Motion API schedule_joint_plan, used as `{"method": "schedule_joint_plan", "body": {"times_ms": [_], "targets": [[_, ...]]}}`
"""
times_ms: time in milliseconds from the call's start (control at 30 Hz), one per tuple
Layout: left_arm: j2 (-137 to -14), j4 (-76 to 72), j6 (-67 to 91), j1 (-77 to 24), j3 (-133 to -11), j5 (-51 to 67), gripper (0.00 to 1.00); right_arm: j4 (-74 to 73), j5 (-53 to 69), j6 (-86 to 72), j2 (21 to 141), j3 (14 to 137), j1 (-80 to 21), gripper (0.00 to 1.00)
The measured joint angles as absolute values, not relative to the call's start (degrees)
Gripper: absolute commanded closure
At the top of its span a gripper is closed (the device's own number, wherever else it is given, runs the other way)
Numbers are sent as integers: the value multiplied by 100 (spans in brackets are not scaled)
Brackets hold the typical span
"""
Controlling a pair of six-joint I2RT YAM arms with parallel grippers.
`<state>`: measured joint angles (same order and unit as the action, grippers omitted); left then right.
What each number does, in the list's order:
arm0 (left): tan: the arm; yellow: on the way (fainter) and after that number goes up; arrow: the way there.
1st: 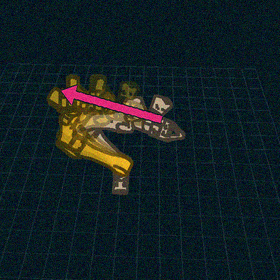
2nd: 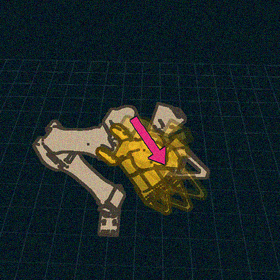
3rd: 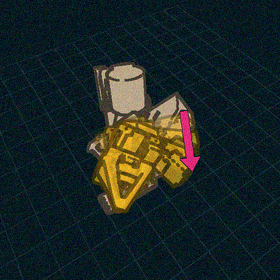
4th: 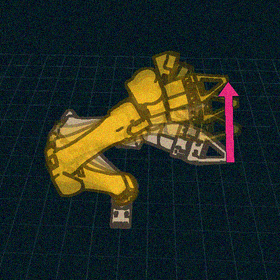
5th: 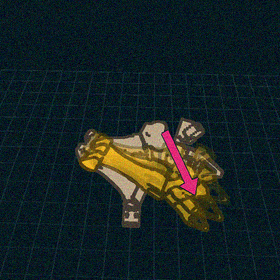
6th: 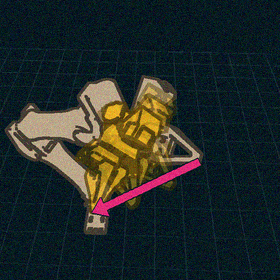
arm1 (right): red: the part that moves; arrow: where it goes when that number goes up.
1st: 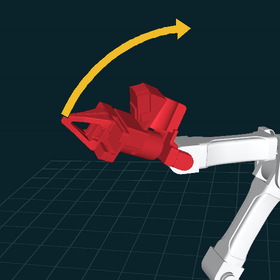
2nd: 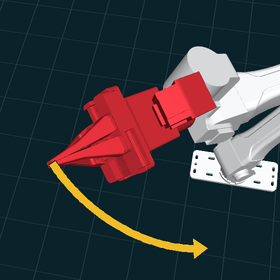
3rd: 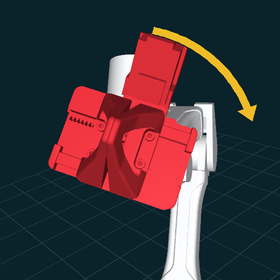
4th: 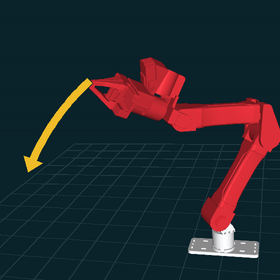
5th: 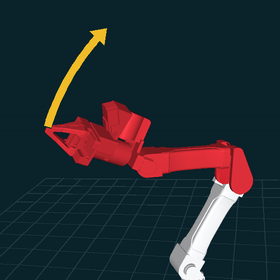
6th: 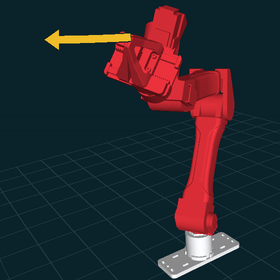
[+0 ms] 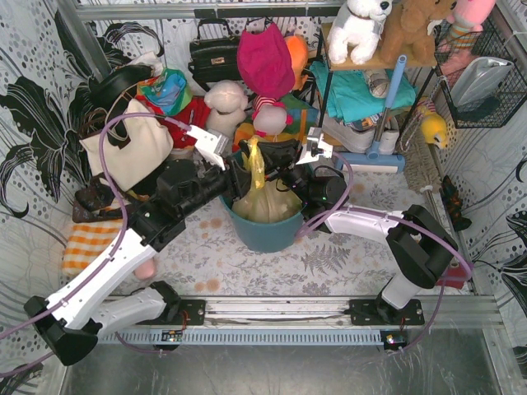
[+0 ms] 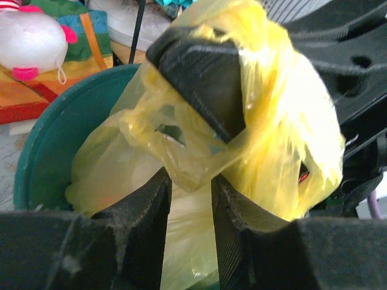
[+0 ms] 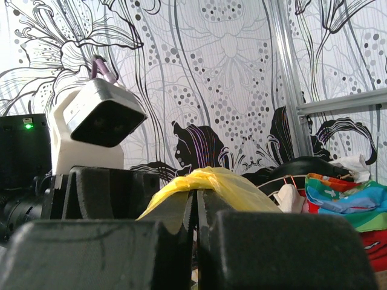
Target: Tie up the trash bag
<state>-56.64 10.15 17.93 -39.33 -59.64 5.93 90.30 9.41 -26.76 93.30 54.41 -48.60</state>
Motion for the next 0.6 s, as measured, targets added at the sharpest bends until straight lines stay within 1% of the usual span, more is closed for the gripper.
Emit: {"method": "schedule_joint_plan", "body": {"times_ms": [67,333,467,600], "targets": [[-5572,1214,1649,-3933,-5964,493,54,9030,934,-2679,9330,5441,-4860,100],[-4790,1518,1282,-3933,-5898,-460,53,9030,895,-2681,9332,5441,-4860,100],[-4541,1264,1212,-3933,-5804,-904,47,9030,895,-2714,9330,5441,-4860,100],[-4471,716,1068,-3933,-5572,-1111,46,9030,895,-2742,9330,5441,-4860,100]]}}
